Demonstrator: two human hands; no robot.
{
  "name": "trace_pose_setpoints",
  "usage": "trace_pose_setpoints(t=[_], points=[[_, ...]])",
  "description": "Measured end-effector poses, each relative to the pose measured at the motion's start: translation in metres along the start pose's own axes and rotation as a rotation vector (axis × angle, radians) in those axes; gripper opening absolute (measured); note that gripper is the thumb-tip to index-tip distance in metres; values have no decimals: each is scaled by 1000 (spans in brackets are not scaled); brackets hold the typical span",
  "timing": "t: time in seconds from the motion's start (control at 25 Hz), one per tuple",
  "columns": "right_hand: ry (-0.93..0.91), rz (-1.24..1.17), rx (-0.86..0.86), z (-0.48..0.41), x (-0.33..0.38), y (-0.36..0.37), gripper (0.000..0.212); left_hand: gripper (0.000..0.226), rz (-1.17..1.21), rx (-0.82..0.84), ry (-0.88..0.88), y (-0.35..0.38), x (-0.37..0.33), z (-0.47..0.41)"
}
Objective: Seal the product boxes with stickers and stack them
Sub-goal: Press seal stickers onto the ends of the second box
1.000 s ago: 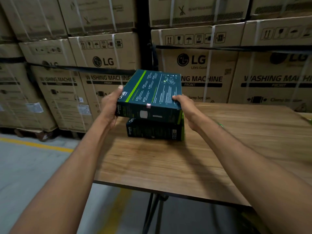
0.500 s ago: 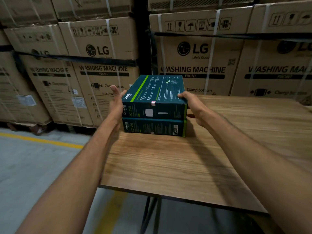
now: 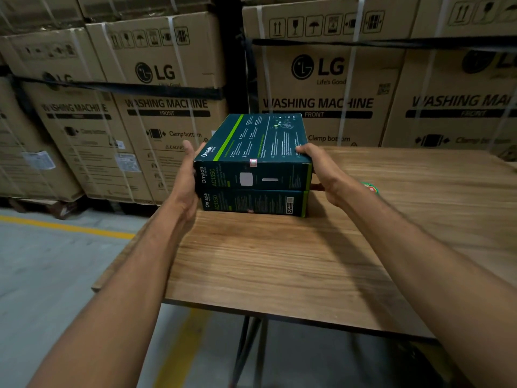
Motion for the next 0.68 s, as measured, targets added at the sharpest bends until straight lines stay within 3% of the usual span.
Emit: trace_pose_setpoints(t=[0.24,0.44,0.56,0.68], points=[[-19,-30,10,2,0,7,41,79,9,-112,-46,-2,4,1],[-14,-18,11,1,0,7,43,117,32,-189,-85,-10,13,-3],[10,-33,9,2,-2,9,43,128,49,-237,-92,-14,17,-7],[30,-46,15,5,-1,10,43,115,59,-291,-132,-13,15,-3]])
Point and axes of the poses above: each hand's wrist, its own z-axis away from the middle knuckle, its own y-axis out of the palm, x = y × z, the point moved 5 cm from there along -z, towards the middle knuckle, and after that the axes turned 5 degrees about z, right-handed, at the moved point
